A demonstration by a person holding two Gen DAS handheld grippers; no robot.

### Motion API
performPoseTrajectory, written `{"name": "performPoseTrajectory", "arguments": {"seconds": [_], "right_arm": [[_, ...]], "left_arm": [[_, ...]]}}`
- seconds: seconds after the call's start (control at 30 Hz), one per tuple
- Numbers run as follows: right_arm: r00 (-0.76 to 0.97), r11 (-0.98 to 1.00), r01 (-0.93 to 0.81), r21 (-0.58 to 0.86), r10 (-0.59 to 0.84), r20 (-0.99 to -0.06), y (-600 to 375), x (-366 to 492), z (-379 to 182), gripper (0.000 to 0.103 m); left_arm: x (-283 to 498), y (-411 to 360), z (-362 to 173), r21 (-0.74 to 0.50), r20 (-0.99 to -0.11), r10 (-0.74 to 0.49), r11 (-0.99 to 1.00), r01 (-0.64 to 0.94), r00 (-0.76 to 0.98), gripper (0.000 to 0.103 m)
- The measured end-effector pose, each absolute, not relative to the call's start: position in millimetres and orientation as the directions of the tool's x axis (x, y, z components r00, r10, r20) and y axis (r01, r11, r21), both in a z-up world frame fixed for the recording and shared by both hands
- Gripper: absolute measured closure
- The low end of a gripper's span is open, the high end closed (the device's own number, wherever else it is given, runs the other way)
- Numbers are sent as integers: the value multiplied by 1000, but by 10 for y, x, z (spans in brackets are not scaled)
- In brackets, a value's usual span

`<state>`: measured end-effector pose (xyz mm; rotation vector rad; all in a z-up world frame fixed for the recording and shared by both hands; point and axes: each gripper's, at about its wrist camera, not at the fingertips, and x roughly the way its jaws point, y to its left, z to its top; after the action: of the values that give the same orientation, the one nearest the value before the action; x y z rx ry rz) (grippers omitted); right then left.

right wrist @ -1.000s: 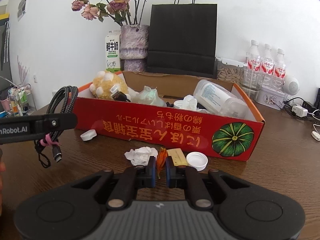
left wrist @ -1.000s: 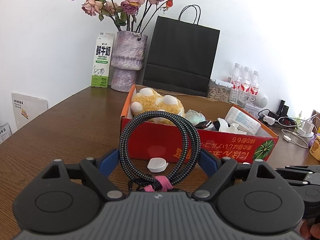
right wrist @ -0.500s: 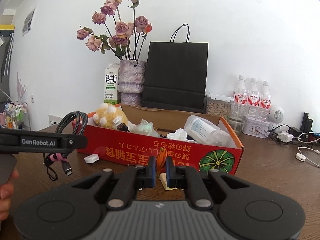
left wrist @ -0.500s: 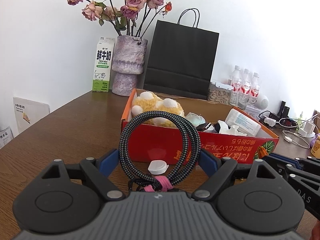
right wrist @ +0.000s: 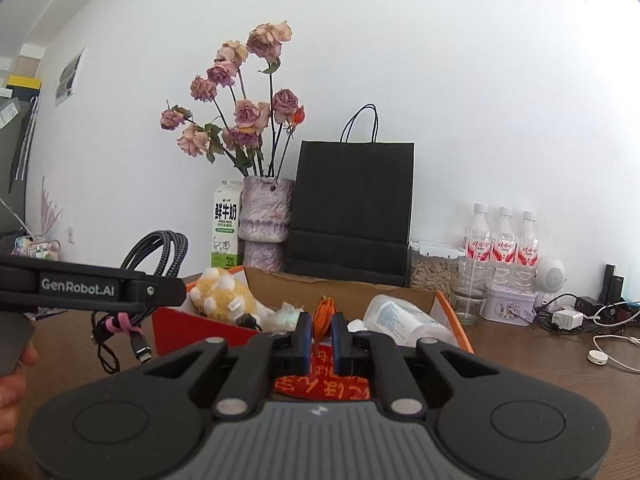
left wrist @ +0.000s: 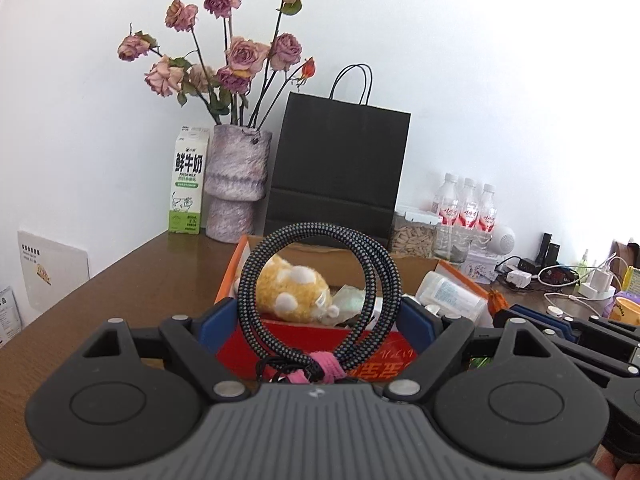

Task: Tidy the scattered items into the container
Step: 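Carry the braided cable and orange item over the box with both tools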

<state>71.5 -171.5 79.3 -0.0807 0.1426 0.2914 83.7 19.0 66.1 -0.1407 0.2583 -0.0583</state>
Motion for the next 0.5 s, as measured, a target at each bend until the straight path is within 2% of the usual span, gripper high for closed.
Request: {"name": "performPoseTrajectory", "arguments": {"seconds": [0.4,0.5], "right_arm": [[954,957,-292,-6,290,-78,-1722,1312,1111,94],[955,958,-287,12,287,-79,-1709,1503,1096,94]], "left_arm": [[1328,-97,1060,-158,-168,-75,986,48,983,16],[1532,-157,1045,-165,-183,-52,986,21,982,16]]}}
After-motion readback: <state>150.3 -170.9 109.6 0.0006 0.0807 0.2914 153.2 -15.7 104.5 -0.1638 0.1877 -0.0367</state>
